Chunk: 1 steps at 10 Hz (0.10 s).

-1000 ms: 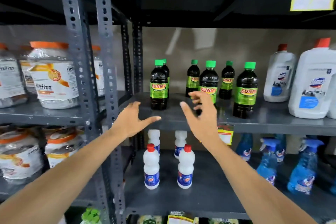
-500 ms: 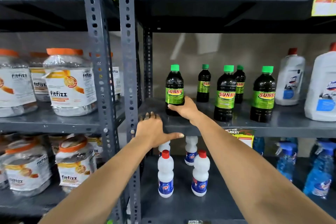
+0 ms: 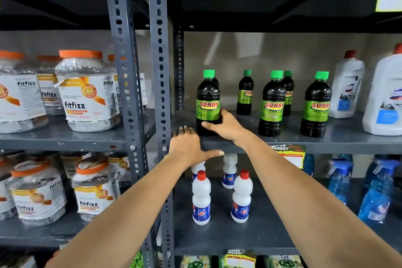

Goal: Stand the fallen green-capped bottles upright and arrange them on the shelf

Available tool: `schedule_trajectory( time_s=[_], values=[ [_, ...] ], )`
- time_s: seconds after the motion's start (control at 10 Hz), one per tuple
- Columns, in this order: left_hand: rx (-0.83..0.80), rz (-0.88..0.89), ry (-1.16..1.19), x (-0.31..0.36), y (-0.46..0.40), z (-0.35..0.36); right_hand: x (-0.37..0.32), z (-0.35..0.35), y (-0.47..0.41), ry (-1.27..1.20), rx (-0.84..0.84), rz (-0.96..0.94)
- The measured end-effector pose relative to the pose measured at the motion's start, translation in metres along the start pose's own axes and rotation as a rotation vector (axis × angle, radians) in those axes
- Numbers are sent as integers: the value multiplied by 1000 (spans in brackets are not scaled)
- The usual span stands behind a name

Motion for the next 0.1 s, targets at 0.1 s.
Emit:
schedule_trajectory(
  time_s=[0.1],
  values=[
    [13,-24,-15,-1,-2,0,-6,0,3,-28,26,-24]
  ],
)
Point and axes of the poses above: each hand's wrist, its own y-axis away from the middle knuckle, its own z-axis out of the palm, x = y × z, the point moved 9 cm from there along -y, towards the middle knuckle, and after that the axes turned 3 degrees about y, right-handed, at the moved point
